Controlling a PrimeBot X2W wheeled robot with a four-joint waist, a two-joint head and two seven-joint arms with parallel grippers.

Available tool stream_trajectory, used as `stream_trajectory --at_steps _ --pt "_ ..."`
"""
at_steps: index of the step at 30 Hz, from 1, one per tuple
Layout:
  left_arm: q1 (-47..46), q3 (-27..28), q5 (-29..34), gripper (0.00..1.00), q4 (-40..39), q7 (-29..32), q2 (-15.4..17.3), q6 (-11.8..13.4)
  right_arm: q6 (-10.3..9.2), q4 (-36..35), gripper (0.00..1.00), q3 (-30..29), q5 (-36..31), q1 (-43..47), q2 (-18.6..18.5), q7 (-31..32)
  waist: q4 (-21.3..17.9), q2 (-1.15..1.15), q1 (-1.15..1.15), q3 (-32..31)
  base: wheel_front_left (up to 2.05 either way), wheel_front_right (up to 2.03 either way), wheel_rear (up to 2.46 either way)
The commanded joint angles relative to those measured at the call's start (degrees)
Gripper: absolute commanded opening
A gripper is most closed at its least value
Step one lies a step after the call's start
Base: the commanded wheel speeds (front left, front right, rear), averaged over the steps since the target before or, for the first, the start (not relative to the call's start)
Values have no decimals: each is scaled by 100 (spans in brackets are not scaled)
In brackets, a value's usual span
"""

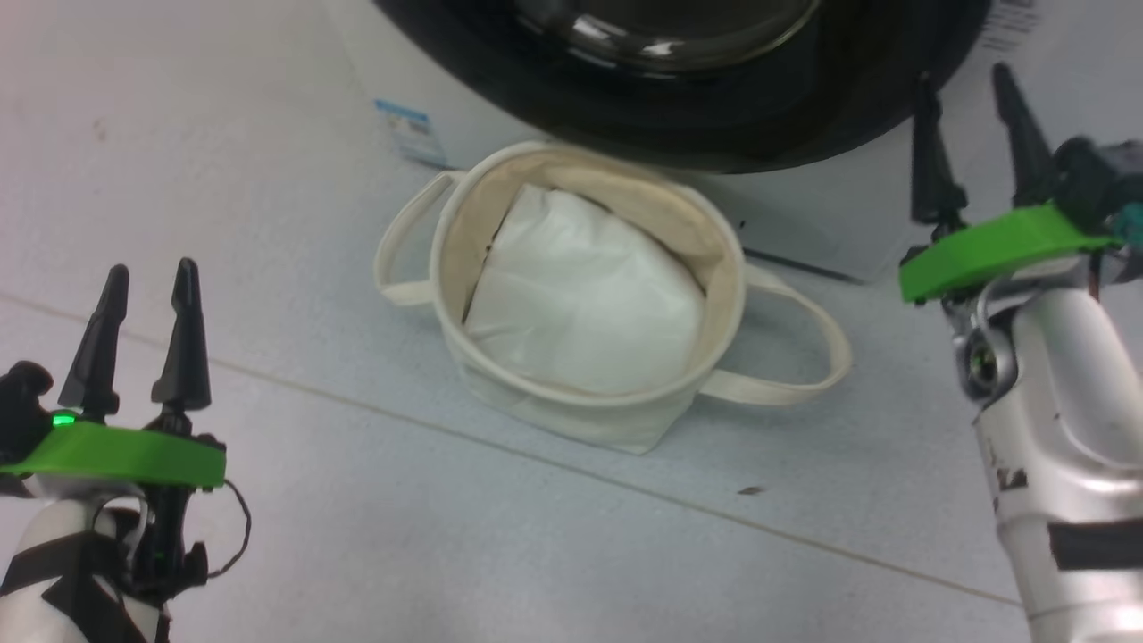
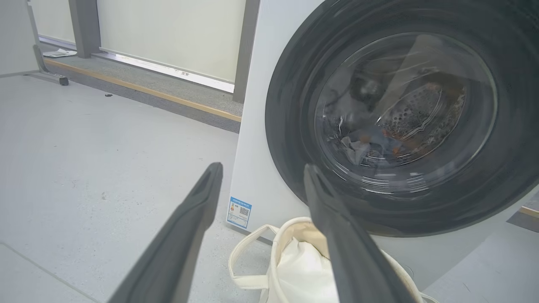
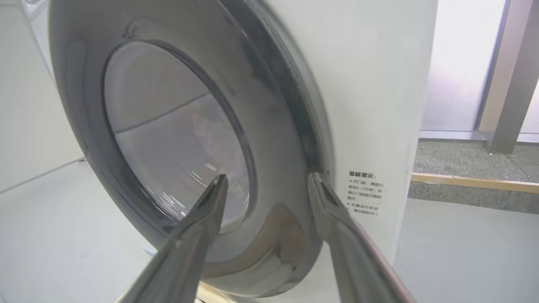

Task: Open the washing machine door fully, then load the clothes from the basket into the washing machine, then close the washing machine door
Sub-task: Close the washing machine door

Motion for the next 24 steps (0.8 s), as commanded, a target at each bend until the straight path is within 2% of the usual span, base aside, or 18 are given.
stream_trajectory --at_steps 1,6,10,15,24 --pt "-6 220 8 100 -126 -68 302 -33 -1 -340 100 148 38 66 91 -70 -332 0 0 -332 0 0 0" --pt "199 -22 -383 100 -30 -68 414 -33 -1 -946 100 422 282 872 142 -70 -767 0 0 -882 0 0 0" --pt "470 -170 -764 100 101 -68 543 -33 -1 -1131 100 571 496 1527 129 -70 -1130 0 0 -1320 0 0 0" --pt "782 -227 -955 100 87 -68 720 -33 -1 -1326 100 752 687 2114 114 -70 -1522 0 0 -1667 0 0 0" --pt "990 -258 -958 100 -192 -68 775 -33 -1 -1570 100 721 860 2746 64 -70 -1732 0 0 -1806 0 0 0"
